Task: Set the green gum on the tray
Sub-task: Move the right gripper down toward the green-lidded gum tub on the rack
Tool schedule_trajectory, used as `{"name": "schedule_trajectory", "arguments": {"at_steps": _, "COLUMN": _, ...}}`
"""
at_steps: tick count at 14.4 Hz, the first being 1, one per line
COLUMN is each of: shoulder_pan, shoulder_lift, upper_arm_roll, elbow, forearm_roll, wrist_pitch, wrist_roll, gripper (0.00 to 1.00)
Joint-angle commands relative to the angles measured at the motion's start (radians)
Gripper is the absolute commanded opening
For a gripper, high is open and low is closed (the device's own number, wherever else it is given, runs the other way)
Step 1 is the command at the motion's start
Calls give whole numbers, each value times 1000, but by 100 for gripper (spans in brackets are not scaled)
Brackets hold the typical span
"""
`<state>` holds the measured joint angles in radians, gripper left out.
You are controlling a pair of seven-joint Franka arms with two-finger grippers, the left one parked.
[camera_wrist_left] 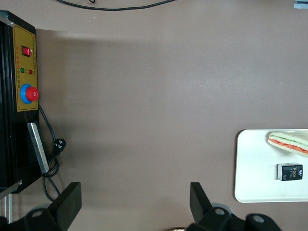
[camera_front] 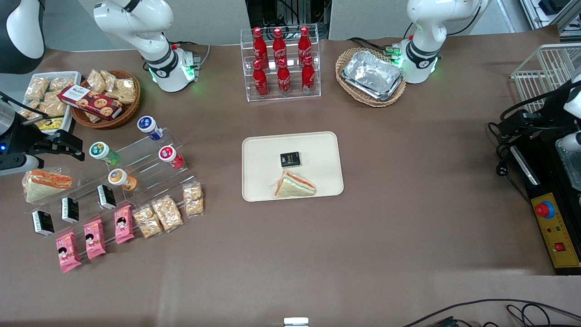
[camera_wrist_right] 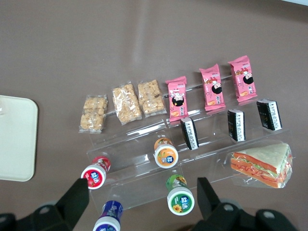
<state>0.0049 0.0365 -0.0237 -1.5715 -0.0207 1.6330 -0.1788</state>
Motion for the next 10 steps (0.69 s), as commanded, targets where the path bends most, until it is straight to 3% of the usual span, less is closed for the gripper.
{"name": "schedule_trajectory", "arguments": {"at_steps": 1, "shoulder_pan": -5, "shoulder_lift": -13, "upper_arm_roll": -13, "elbow": 1, "forearm_roll": 22, "wrist_pitch": -31, "wrist_roll": -5, "gripper": 100}}
{"name": "schedule_trajectory", "arguments": {"at_steps": 7, "shoulder_pan": -5, "shoulder_lift": -33, "upper_arm_roll": -25, "elbow": -8, "forearm_roll": 44, "wrist_pitch": -83, "wrist_roll": -14, "gripper": 100}}
{"name": "schedule_trajectory", "arguments": {"at_steps": 10, "shoulder_pan": -20, "shoulder_lift": -95, "upper_arm_roll": -36, "elbow": -73, "forearm_roll": 35, "wrist_pitch": -91, "wrist_roll": -106, "gripper": 100}}
